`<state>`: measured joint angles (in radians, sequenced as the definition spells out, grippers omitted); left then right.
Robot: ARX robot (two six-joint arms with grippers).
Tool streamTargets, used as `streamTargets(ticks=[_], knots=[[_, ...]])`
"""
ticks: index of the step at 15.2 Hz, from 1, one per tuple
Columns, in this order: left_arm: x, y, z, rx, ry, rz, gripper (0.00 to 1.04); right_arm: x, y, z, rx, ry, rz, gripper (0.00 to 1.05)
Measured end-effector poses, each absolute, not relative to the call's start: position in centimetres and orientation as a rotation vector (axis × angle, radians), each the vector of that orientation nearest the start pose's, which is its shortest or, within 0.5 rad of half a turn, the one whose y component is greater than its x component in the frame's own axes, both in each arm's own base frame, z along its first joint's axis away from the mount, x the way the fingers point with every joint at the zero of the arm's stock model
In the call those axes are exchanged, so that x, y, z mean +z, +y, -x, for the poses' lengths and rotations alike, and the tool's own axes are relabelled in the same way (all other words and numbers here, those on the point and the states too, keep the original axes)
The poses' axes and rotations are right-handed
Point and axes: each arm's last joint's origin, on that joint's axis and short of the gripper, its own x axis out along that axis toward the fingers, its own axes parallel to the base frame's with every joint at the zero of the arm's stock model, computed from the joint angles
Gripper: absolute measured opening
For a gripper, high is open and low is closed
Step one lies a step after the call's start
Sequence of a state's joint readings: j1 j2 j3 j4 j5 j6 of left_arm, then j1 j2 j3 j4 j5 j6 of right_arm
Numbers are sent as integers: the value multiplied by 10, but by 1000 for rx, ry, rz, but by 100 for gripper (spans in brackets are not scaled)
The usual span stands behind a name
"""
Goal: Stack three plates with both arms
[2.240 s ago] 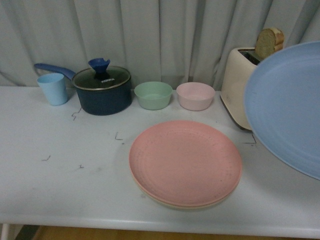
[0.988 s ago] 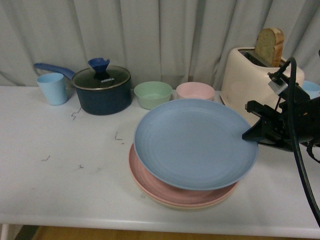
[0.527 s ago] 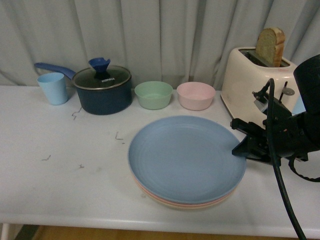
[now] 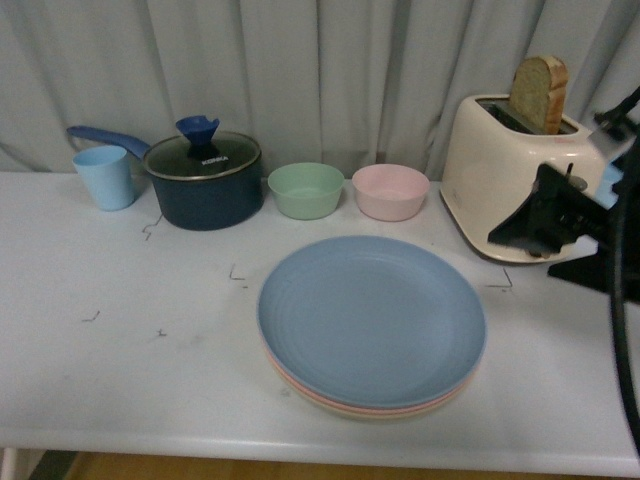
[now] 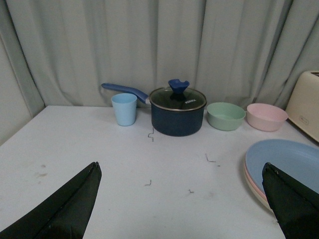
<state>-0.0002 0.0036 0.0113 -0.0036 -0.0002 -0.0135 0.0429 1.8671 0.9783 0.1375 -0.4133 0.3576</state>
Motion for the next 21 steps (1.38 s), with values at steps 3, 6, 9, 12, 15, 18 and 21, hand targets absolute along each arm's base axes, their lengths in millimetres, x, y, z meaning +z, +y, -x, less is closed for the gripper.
streamTargets(ticks=[3,6,9,12,15,18,21], knots=[[167,0,-97,1,-4,14,98,127,32,-368,247,594,-339,91],[167,0,-97,0,-4,14,98,121,18,-308,6,174,-52,56],[167,0,-97,0,-4,14,98,158,12,-264,2,-31,-22,20],[167,0,-97,0,-4,13,98,159,-1,-226,-8,27,-6,2],[167,0,-97,0,-4,14,98,159,0,-197,-3,31,-6,2],[167,0,-97,0,-4,14,98,165,0,-177,-3,2,-6,2],[167,0,-97,0,-4,14,98,162,0,-159,-3,15,-6,2]])
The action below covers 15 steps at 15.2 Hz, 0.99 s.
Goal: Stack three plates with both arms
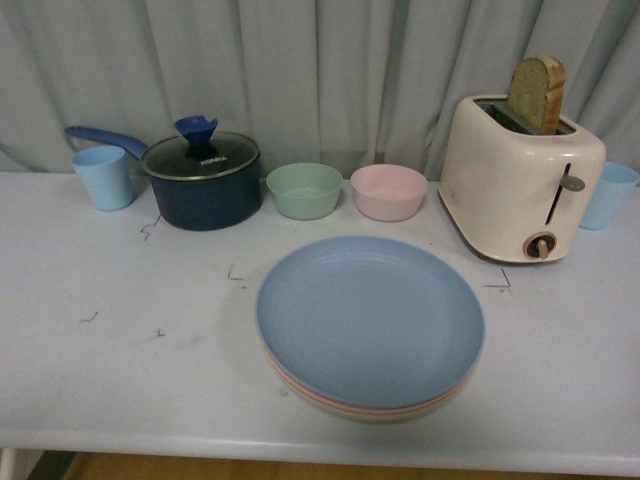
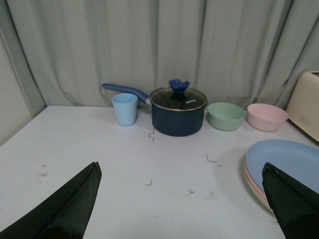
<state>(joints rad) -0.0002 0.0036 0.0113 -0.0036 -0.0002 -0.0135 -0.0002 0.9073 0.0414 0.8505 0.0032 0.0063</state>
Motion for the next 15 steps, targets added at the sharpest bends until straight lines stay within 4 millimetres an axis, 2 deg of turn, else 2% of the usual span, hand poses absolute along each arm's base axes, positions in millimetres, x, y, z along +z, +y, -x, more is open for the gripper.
streamTargets(ticks=[5,15], knots=[[167,0,-97,0,-4,14,98,167,0,-134,-4,-1,-6,2],[167,0,-97,0,-4,14,98,171,0,-116,-3,-13,-6,2]])
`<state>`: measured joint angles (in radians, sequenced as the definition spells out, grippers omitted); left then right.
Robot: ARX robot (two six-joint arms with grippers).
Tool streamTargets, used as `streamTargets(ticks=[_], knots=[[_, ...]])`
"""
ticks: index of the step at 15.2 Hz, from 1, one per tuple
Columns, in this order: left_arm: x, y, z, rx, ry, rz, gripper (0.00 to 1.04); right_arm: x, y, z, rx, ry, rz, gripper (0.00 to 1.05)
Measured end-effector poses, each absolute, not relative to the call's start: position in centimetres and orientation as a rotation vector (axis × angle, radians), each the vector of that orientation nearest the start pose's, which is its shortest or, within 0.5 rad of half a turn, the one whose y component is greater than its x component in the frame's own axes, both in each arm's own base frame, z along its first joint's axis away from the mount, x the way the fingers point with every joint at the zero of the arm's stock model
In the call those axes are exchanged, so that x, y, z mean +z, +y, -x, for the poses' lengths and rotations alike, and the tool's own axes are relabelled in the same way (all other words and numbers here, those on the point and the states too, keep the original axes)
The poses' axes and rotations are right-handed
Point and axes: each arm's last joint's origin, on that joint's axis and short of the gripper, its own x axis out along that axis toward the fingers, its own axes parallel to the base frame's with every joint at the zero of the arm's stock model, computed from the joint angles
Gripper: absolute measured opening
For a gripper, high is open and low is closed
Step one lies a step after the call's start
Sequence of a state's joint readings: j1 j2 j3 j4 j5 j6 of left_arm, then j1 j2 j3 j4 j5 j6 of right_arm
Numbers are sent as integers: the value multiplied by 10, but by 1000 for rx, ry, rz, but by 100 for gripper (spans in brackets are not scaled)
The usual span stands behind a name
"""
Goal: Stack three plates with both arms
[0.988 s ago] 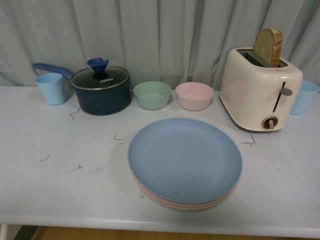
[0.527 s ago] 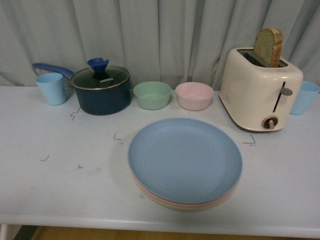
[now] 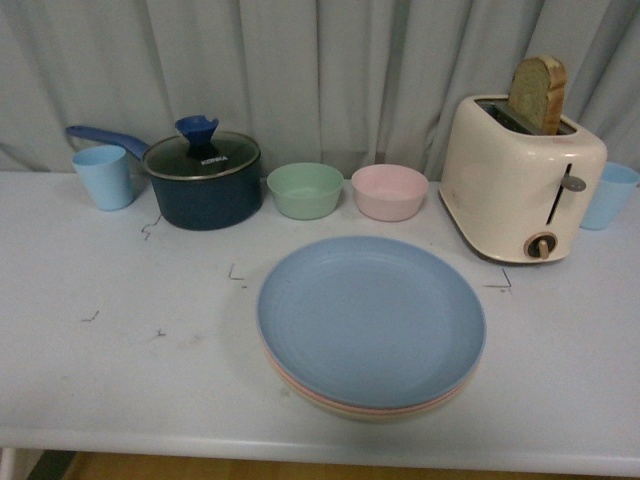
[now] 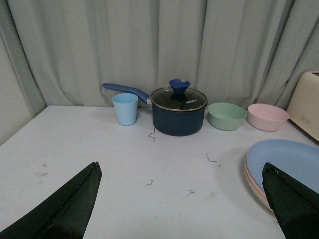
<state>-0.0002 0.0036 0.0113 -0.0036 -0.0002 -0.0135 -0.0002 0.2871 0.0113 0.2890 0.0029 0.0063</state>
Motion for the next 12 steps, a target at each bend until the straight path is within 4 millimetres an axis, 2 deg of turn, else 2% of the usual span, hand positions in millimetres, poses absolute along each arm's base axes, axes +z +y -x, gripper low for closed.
streamTargets(ticks=[7,8,9,11,12], knots=[[167,0,-97,0,-4,14,98,170,0,-108,-3,-13,-6,2],[167,0,-97,1,-4,14,98,165,0,-99,-1,21,-6,2],[167,0,-97,0,-4,14,98,167,0,-97,-1,-6,-6,2],[167,0,-97,0,-4,14,98,167,0,-97,-1,-6,-6,73],[167,0,-97,0,-4,14,98,167,0,-97,-1,-6,-6,99]])
